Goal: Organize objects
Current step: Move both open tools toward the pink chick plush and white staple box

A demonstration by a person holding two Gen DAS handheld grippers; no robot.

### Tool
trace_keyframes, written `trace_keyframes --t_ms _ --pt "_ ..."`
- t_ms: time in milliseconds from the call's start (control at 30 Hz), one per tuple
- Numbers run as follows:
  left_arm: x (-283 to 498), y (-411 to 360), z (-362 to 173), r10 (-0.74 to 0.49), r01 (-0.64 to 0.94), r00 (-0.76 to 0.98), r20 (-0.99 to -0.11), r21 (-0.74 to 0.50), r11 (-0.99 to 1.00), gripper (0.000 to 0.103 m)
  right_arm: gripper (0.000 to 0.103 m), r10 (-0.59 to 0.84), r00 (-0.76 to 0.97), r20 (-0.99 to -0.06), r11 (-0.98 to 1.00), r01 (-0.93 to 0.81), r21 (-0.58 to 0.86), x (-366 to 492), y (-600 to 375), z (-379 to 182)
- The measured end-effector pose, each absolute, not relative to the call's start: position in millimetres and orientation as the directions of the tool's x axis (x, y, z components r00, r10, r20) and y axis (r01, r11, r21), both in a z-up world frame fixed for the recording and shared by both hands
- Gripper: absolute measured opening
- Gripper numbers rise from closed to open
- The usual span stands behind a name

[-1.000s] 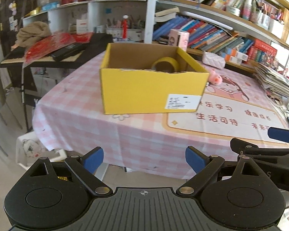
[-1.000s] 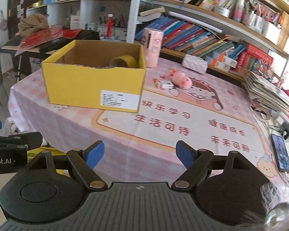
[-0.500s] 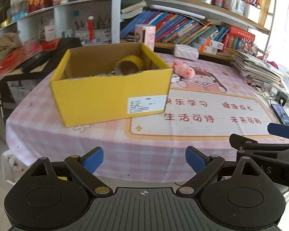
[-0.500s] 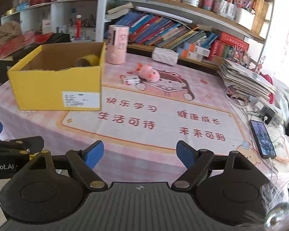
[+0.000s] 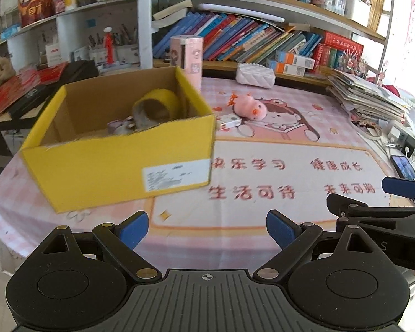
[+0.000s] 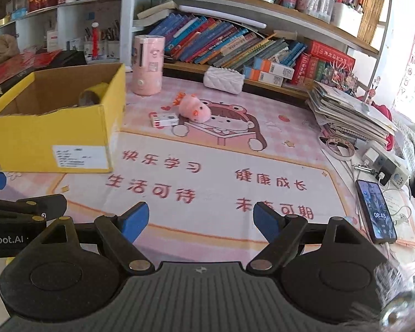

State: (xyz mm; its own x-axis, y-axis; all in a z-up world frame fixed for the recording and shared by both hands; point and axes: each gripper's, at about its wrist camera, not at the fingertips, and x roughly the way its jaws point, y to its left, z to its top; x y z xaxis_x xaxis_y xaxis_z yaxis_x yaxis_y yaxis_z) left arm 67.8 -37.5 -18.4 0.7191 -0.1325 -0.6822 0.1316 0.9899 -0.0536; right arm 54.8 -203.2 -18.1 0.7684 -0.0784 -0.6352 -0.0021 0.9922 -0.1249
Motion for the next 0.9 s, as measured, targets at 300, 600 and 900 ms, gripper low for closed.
trace_keyframes --t_ms 300,600,900 --pt "111.4 -83.4 -23.3 -0.149 0.155 0.704 -0.695 -0.054 0.986 0.094 0.081 -0.069 0.755 -0.652 0.995 0.004 -0.100 102.0 -250.2 -21.4" --pt "148.3 -120.8 -24.5 -0.142 0.139 0.695 -0.705 -0.062 0.988 0.094 0.079 -0.029 0.756 -0.654 0.998 -0.009 -0.055 146.4 -294.5 -21.9" --pt "180.8 -149.6 -29.7 -0.105 0.100 0.672 -0.733 -0.051 0.994 0.092 0.073 0.037 0.754 -0.656 0.999 -0.048 0.001 184.6 -328.2 -24.6"
